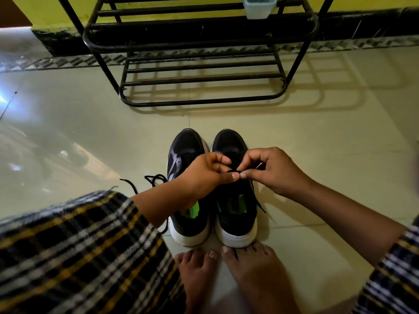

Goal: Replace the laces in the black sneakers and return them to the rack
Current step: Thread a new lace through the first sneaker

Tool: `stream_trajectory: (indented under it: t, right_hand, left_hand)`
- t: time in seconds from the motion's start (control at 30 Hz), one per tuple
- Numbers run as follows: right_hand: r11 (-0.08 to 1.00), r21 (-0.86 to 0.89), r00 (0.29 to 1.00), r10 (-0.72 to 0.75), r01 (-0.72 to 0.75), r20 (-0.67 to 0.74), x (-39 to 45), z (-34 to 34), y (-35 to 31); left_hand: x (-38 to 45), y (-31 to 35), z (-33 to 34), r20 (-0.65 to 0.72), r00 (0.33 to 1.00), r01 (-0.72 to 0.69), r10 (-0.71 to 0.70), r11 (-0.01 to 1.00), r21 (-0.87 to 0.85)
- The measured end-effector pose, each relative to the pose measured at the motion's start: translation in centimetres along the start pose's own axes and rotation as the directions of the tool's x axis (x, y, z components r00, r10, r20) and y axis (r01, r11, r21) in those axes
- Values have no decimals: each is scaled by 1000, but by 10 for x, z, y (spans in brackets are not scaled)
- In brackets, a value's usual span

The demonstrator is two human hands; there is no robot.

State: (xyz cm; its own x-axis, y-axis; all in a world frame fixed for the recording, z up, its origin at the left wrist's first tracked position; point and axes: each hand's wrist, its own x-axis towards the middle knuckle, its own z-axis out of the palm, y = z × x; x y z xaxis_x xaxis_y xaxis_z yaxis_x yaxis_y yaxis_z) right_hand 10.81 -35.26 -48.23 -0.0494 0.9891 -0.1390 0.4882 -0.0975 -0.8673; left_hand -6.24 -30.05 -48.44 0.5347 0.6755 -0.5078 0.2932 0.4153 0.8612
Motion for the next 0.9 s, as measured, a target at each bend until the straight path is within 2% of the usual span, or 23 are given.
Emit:
stream_trajectory:
  t: [0.13,0.23,0.33,0.53,0.77,0.83,0.9]
  right_hand:
    - [997,-10,992,80,-80,93,2,-6,-5]
    - [994,-21,988,106,-104,113,3,-7,-7]
    - [992,-83,988,109,-100,107,2,-2,-4]
    - [993,-94,997,70,-71,-15,-3,6,-3]
    - [991,-7,991,132,-132,-26,-6,12,-10]
    - [981,59,983,184,-185,29,-4,10,-12]
    - [968,105,973,223,-229,68,-3,8,-12]
  left_hand:
    - [-4,0,3,3,988,-153,157,958,242]
    - [-5,1,3,17,953,-276,303,840,467]
    - [-5,3,0,80,915,-360,396,710,605]
    - [-3,2,-4,158,861,-423,484,507,751]
    - [1,-3,-9,212,859,-447,467,477,757]
    - [1,-4,-8,210,844,-436,494,402,805]
    - [1,-4,-7,233,825,-410,515,260,874]
